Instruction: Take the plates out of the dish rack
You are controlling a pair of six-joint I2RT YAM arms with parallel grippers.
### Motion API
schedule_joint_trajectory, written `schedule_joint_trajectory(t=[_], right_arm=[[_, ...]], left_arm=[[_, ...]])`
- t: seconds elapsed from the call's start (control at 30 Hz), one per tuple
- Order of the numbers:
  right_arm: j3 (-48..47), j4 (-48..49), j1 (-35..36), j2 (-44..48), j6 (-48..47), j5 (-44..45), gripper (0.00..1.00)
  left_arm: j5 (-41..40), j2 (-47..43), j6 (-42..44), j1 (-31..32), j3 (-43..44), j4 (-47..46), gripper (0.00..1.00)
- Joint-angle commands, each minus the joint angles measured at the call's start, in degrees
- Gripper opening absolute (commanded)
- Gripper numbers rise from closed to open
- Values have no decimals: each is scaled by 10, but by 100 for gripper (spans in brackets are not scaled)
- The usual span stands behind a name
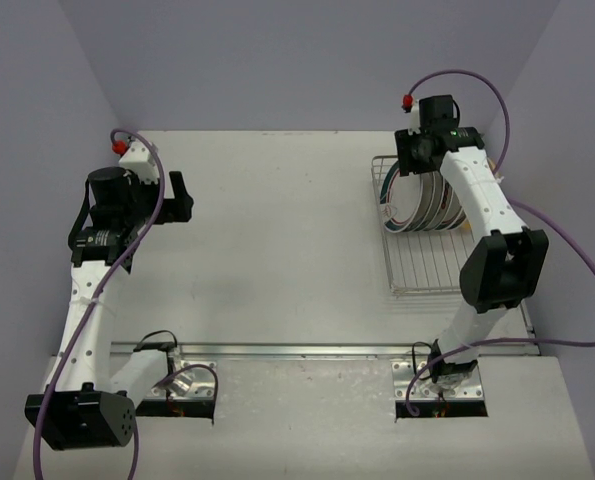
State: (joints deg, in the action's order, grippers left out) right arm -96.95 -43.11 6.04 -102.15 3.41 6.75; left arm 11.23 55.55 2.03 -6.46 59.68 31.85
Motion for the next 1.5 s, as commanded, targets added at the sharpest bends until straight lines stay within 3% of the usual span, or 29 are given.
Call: schedule_joint_trajectory(t=[0.0, 0.2, 0.33, 0.57, 0.67, 0.93, 1.3, 1.47], right_arm=[[-16, 18, -2, -20, 3, 22, 50], [18, 45, -2, -27, -6, 41, 46], [34, 53, -2, -30, -8, 42, 38], [38, 35, -2, -13, 2, 28, 8], [33, 28, -2, 8, 2, 26, 0], [45, 60, 15, 71, -40, 36, 0], [-4, 137, 85, 128, -156, 136, 0], [-21, 154, 85, 162, -153, 103, 0]], left_arm=[[-10, -3, -13, -3, 12, -35, 100], [-19, -4, -13, -3, 8, -34, 100], [-19, -4, -14, -3, 7, -35, 100], [-17, -5, -15, -3, 9, -35, 100], [-18, -5, -14, -3, 9, -36, 100], [-25, -4, -15, -3, 9, -37, 100], [-49, -14, -14, -4, 6, -34, 100], [-40, -16, -15, -4, 4, -32, 100]])
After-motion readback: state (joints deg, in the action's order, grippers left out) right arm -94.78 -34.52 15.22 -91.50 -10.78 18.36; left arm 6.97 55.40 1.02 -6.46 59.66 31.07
